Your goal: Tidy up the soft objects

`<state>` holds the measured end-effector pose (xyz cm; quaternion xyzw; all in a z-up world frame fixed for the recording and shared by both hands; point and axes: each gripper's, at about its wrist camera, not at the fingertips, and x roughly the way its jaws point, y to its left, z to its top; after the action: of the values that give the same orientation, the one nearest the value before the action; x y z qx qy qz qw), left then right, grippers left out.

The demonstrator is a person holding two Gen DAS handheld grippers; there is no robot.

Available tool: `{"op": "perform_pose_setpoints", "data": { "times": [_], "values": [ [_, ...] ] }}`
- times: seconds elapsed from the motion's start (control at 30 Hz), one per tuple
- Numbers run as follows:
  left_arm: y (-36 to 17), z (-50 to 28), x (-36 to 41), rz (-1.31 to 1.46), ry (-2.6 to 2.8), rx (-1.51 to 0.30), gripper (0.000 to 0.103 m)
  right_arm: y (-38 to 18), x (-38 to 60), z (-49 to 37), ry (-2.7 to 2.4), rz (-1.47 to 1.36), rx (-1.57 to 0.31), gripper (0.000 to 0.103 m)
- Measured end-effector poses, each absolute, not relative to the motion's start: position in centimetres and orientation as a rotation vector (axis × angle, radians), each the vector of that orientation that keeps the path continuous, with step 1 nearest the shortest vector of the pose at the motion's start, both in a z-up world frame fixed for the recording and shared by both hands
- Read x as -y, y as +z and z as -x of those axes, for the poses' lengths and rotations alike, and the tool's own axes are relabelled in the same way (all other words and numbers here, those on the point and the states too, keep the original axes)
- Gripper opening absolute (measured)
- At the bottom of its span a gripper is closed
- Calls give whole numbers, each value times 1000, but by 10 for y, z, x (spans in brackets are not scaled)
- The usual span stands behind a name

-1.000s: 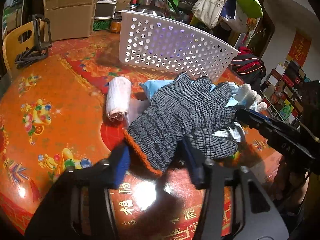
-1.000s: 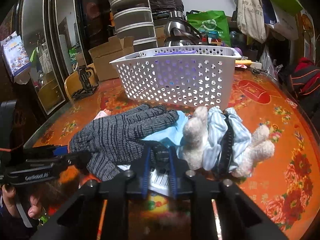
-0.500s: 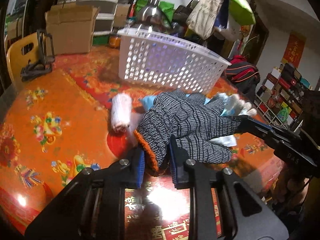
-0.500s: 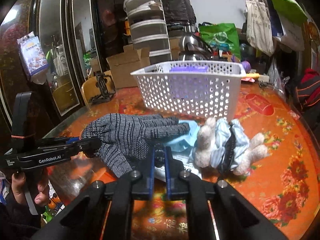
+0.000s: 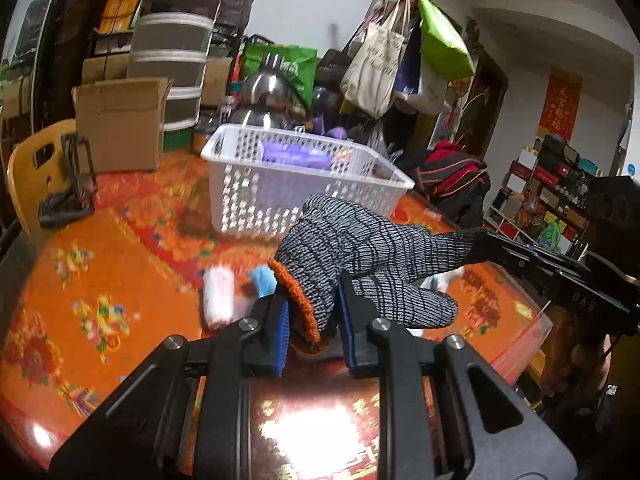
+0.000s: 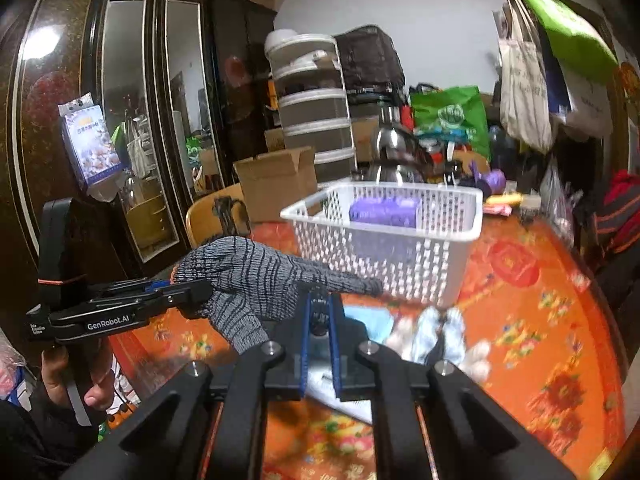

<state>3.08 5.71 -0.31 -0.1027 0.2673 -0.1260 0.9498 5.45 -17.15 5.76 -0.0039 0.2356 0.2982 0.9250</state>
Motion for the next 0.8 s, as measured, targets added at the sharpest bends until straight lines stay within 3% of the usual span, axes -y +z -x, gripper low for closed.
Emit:
{"op": "perform_pose_setpoints", "data": {
  "times": [0.23, 0.47, 0.63, 0.8],
  "values": [
    [63, -57, -54, 181, -284, -480, 19, 121, 168, -78, 572, 64, -388, 7],
    [134, -131, -49, 164, -279, -456, 19, 171, 165, -156, 480, 100, -391, 7],
    [161, -204, -44, 167, -258, -493, 19, 181, 165, -221, 389, 130, -436, 7],
    [155, -277, -32, 129, -219, -560, 19, 155, 162, -282, 332, 148, -533, 7]
  ]
}}
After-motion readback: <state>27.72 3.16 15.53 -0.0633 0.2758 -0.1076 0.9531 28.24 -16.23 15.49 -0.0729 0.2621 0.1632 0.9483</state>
